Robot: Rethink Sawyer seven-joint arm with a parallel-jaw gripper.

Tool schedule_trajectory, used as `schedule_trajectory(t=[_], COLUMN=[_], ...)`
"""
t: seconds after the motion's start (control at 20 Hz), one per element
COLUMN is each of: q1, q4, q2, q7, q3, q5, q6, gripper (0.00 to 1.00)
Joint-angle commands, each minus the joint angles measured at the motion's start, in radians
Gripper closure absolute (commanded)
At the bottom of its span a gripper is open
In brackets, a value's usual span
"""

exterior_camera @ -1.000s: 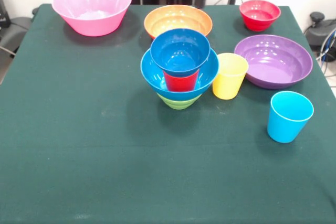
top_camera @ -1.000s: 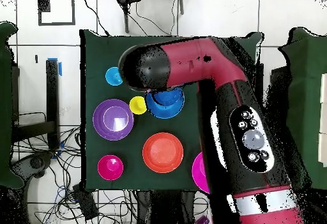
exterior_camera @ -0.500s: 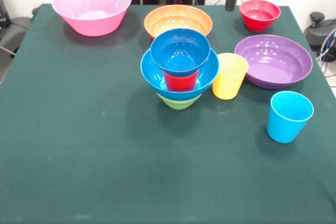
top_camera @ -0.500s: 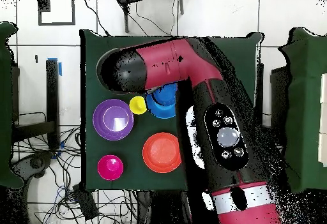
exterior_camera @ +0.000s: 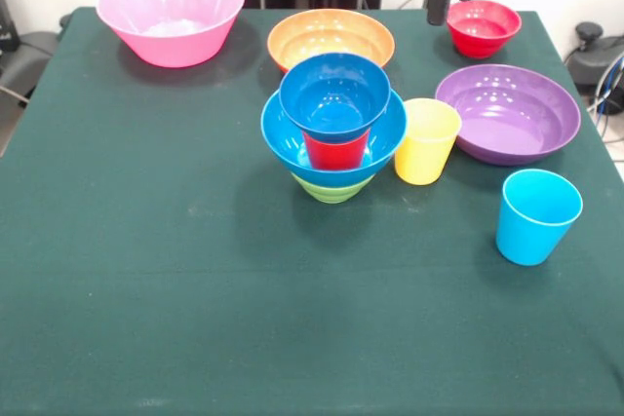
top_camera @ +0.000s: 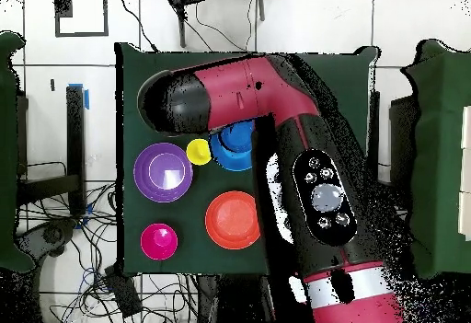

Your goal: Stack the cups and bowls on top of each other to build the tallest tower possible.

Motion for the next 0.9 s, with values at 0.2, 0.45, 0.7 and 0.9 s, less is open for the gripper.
schedule_trajectory(t=[0.2,0.45,0.7,0.9], q1=[0.033,0.055,0.055,0.073], q4=[-0.003,-0.051,-0.098,-0.166], q2=[0.091,0.123,0.152,0.197], q7=[0.204,0.221,0.202,0.215], q3=[-0.065,-0.075,-0.088,-0.098], q5=[-0.019,-0.016,-0.023,-0.022], q6=[-0.091,-0.111,-0.137,-0.146], gripper=[0.0,0.0,0.0,0.0])
